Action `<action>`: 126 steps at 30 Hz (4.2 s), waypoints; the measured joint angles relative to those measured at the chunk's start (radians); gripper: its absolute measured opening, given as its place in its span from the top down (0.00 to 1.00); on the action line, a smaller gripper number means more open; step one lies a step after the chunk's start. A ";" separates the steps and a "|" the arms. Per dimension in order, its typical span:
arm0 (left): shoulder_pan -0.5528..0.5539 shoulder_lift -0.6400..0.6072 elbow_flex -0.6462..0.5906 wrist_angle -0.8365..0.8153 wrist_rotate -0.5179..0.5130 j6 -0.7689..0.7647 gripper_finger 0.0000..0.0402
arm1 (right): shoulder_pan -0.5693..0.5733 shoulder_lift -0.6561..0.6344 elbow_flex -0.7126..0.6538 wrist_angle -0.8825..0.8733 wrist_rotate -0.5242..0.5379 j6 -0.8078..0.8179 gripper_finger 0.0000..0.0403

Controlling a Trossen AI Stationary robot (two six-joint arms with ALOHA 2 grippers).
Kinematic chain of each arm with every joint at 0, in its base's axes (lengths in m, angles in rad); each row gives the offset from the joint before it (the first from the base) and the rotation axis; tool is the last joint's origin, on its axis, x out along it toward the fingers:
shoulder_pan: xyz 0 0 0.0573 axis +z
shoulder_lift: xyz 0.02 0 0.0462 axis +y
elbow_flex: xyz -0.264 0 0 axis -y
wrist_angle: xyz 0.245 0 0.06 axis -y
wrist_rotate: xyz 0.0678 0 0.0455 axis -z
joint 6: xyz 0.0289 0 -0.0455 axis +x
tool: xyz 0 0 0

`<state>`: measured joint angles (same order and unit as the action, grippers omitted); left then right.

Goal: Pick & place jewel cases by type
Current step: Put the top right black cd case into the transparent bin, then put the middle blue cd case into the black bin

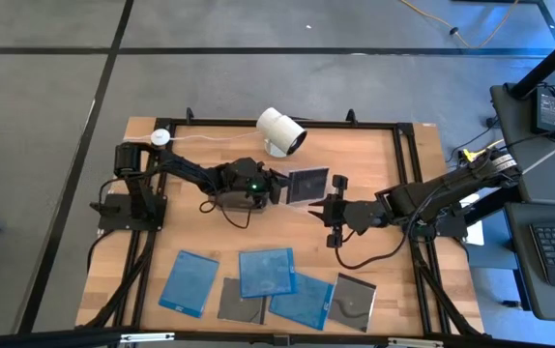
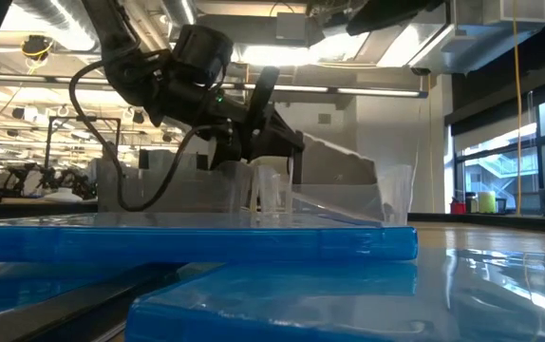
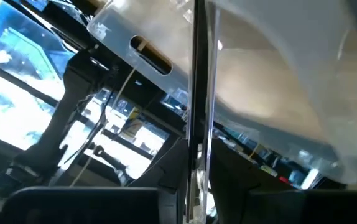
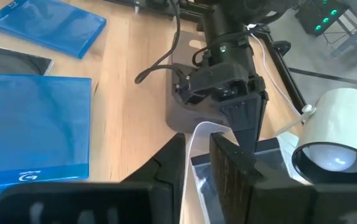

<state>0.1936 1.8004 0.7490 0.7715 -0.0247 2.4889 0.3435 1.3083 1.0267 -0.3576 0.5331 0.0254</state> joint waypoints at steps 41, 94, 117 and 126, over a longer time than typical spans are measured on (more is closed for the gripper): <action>-0.010 -0.006 0.000 0.294 -0.287 -0.231 0.76 | 0.000 0.000 0.000 -0.015 0.023 -0.003 0.81; -0.477 -0.295 -0.001 -0.471 0.401 -2.453 0.75 | -0.031 0.370 -0.074 0.341 -0.467 0.651 0.81; -0.501 -0.295 0.000 -0.626 0.150 -2.265 0.74 | 0.010 0.381 -0.351 0.743 -0.392 0.943 0.64; -0.502 -0.295 0.000 -0.702 0.149 -2.352 0.74 | 0.015 0.381 -0.349 0.708 -0.395 1.087 0.36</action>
<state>-0.3084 1.5051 0.7486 0.0693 0.1246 0.1369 0.3580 1.6894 0.6777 0.3503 0.1379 1.1119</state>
